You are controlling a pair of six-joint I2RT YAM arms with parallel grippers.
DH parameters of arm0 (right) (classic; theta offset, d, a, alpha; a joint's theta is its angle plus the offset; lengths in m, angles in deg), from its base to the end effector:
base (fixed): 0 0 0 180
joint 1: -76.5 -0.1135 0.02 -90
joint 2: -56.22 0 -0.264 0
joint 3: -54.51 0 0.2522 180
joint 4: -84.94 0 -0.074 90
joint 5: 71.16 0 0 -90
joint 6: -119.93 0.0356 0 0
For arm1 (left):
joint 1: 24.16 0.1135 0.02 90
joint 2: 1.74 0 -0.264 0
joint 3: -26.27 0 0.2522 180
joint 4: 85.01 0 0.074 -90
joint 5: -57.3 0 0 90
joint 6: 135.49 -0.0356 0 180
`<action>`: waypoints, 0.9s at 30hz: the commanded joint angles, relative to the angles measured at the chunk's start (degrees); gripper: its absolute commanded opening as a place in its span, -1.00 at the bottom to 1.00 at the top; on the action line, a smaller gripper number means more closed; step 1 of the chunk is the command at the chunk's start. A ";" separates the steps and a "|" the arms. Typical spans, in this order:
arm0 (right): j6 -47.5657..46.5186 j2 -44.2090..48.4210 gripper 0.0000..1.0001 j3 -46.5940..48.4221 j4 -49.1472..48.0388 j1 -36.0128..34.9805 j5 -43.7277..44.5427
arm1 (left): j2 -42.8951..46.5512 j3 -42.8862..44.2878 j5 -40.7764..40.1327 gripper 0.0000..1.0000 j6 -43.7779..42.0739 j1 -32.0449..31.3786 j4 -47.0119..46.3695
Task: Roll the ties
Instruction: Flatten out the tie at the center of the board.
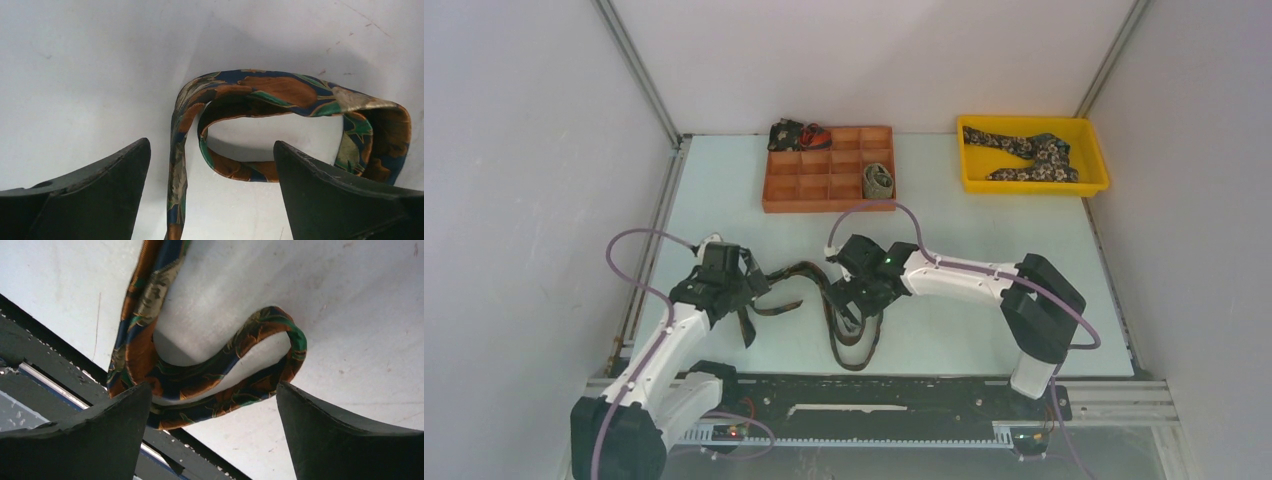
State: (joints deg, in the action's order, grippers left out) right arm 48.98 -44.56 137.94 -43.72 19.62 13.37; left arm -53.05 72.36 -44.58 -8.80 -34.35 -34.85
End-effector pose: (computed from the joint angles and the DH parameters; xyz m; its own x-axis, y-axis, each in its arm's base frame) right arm 0.1883 0.2949 0.1957 -0.7595 -0.5695 -0.3145 -0.6398 0.7414 0.2026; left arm 0.1666 -0.0225 0.2071 -0.6841 -0.4711 -0.5568 -0.4374 0.8759 -0.2036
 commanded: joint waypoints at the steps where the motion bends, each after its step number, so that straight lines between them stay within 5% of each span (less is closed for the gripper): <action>1: -1.92 1.10 0.94 0.49 -4.71 -2.67 2.33 | -1.96 -1.44 -0.37 0.97 3.78 0.14 -5.12; 17: 1.07 -3.43 0.89 0.52 -8.09 -10.26 4.72 | -11.12 -5.88 4.06 0.31 5.59 -0.09 -14.45; 22: -0.37 -1.35 0.89 0.58 -8.08 -13.09 8.06 | -11.70 -5.84 4.14 -0.21 4.84 -0.17 -15.30; 27: -1.74 1.80 0.89 2.54 -4.07 -14.96 13.59 | -10.97 -5.70 3.65 -0.51 3.98 -0.17 -15.16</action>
State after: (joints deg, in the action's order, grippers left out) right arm 48.69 -47.42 137.96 -49.86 5.81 21.11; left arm -64.54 66.38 -41.06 -3.95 -34.38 -48.51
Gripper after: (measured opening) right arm 0.945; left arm 0.298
